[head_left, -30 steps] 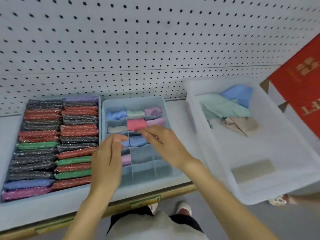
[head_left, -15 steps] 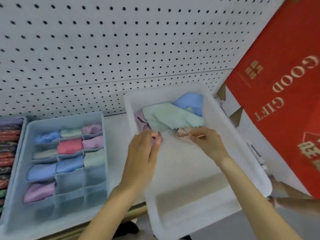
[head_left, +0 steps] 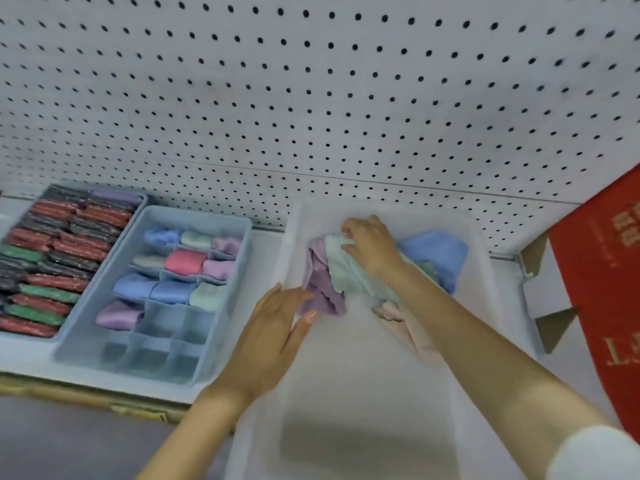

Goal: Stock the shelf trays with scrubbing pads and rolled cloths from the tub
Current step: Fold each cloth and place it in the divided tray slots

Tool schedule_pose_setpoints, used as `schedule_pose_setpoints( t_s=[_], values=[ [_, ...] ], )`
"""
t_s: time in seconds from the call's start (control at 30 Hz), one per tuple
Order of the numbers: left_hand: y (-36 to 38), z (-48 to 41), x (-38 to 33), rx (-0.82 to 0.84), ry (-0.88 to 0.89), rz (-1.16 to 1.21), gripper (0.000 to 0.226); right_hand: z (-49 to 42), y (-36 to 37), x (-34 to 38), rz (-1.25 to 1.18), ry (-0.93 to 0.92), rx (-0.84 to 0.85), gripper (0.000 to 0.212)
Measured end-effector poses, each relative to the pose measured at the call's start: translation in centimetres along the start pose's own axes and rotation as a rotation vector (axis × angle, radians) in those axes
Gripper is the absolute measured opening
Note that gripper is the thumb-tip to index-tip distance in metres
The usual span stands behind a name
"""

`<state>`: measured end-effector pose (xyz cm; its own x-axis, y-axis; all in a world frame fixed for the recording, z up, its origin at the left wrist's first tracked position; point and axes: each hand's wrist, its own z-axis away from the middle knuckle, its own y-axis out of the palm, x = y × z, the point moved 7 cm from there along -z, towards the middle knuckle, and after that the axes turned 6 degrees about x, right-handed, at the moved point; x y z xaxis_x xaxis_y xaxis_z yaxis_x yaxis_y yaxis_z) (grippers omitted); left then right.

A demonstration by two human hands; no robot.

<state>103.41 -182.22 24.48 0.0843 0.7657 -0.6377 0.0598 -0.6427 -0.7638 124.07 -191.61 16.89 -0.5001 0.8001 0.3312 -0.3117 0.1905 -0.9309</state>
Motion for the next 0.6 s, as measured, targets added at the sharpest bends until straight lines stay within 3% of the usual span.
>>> schedule_pose_setpoints(
  t_s=[0.1, 0.37, 0.5, 0.6],
  values=[
    [-0.1, -0.1, 0.0, -0.008, -0.009, -0.002, 0.058, -0.3, 1.5, 1.5, 0.312, -0.055, -0.035, 0.033],
    [-0.1, -0.2, -0.1, -0.029, 0.026, -0.064, 0.052, 0.0, 1.6, 1.8, 0.338, -0.017, -0.08, 0.024],
    [0.1, 0.2, 1.0, -0.021, -0.032, 0.074, 0.05, 1.2, -0.4, 1.7, 0.178, -0.021, -0.114, 0.012],
    [-0.7, -0.1, 2.4, -0.113, -0.178, 0.272, 0.034, 3.3, -4.1, 0.8, -0.207, 0.009, -0.161, 0.011]
  ],
)
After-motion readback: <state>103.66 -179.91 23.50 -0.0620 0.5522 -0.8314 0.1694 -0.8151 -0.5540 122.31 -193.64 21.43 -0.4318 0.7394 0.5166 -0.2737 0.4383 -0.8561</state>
